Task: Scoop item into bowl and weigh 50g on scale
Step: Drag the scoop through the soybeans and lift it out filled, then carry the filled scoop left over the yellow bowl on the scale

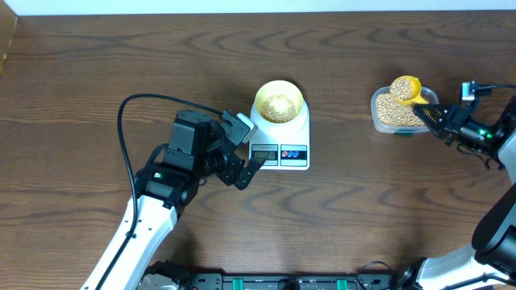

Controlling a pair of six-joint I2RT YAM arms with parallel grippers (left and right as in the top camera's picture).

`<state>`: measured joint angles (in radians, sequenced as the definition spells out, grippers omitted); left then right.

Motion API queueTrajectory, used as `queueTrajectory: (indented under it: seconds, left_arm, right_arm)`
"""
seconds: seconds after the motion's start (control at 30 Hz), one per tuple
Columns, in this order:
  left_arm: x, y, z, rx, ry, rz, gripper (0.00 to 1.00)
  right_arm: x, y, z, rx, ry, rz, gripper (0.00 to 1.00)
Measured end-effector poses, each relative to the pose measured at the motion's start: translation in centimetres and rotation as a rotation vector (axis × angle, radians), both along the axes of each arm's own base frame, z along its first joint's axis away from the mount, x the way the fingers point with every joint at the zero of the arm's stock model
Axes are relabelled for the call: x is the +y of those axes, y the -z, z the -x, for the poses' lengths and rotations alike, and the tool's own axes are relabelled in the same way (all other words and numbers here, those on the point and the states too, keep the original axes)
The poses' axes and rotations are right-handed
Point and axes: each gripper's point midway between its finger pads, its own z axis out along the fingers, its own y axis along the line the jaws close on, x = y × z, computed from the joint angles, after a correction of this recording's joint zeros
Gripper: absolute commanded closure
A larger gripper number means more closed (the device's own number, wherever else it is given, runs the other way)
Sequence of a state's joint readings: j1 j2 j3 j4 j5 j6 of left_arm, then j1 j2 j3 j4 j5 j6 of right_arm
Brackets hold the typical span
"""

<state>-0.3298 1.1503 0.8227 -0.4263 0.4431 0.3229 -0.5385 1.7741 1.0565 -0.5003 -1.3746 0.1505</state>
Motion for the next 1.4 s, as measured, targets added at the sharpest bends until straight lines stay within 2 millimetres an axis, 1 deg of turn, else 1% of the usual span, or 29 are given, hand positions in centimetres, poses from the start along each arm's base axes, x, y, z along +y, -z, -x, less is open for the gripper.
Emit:
queueTrajectory:
  seconds: [0.3,0.4,0.6,0.9,1.17,1.4]
  left_arm:
    - [0.0,0.0,0.0,0.0,0.0,0.0,0.0]
    - [0.0,0.0,0.0,0.0,0.0,0.0,0.0]
    - [0.0,0.0,0.0,0.0,0.0,0.0,0.0]
    - [0.0,0.0,0.0,0.0,0.0,0.0,0.0]
    - [0.0,0.0,0.0,0.0,0.0,0.0,0.0]
    - [0.0,0.0,0.0,0.0,0.0,0.0,0.0]
  right_arm:
    - [0.2,-0.3,0.1,-0.01,-0.01,-0.018,0.99]
    - [0.8,-0.4,0.0,-0.012,-0.026,-0.02,0.99]
    - [3.2,-0.3,-0.3,-0.033,-0.091,0.002,0.99]
    - [7.6,0.0,-0.7,0.003,-0.189,0.012,0.99]
    - [10.4,-0.7,-1.7,0.001,-0.236,0.001,0.99]
    - [12.9,-0.9,-1.4,0.002,-0.294,-0.003,0.99]
